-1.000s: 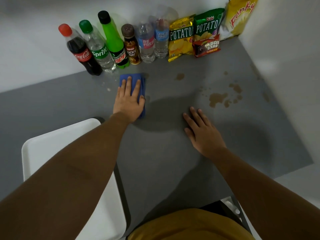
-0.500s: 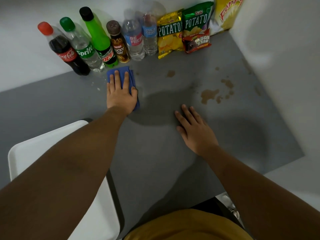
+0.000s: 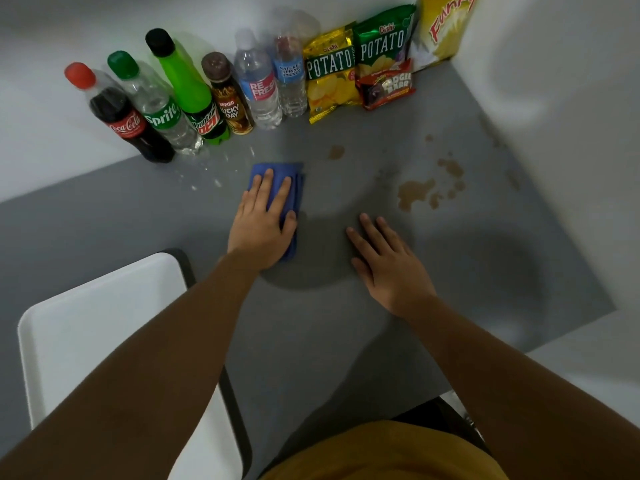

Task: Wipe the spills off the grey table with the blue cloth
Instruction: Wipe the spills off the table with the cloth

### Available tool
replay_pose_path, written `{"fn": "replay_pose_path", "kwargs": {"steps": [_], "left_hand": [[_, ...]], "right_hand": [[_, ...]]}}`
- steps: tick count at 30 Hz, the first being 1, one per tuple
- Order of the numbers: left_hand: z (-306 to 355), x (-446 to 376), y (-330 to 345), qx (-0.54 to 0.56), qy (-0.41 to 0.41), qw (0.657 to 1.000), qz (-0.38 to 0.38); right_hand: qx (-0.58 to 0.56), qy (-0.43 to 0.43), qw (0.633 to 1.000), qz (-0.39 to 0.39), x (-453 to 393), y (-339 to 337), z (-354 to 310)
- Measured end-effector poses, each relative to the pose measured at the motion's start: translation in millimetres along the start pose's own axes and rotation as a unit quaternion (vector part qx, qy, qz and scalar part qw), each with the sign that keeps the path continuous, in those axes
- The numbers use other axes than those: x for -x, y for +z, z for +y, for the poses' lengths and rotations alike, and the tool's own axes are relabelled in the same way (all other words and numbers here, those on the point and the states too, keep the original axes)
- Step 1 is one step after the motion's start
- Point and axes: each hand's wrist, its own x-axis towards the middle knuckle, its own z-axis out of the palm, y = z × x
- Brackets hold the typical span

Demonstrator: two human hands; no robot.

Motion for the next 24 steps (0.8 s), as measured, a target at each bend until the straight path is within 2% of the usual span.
{"fn": "replay_pose_path", "kwargs": {"steps": [6, 8, 13, 19, 24], "left_hand": [[14.0, -41.6, 0.4, 0.019, -0.101, 0.995, 0.012], [23.3, -56.1, 0.1, 0.018, -0.108, 0.994, 0.011], [53.5, -76.0, 3.0, 0.006, -0.074, 0.997, -0.014], [91.0, -59.8, 11.6, 0.003, -0.005, 1.0, -0.025], [97.2, -47.9, 3.0, 0.082, -0.011, 0.996, -0.036]], "right_hand": [[-0.006, 0.018, 0.999, -0.028, 0.7, -1.5, 1.1], [-0.006, 0.019, 0.999, -0.037, -0.2, -3.4, -0.9], [-0.003, 0.015, 0.999, -0.032, -0.3, -6.9, -0.6], [-0.01, 0.008, 1.0, -0.02, 0.3, -4.7, -2.4], [-0.009, 0.018, 1.0, -0.014, -1.8, -5.4, -5.4]]}}
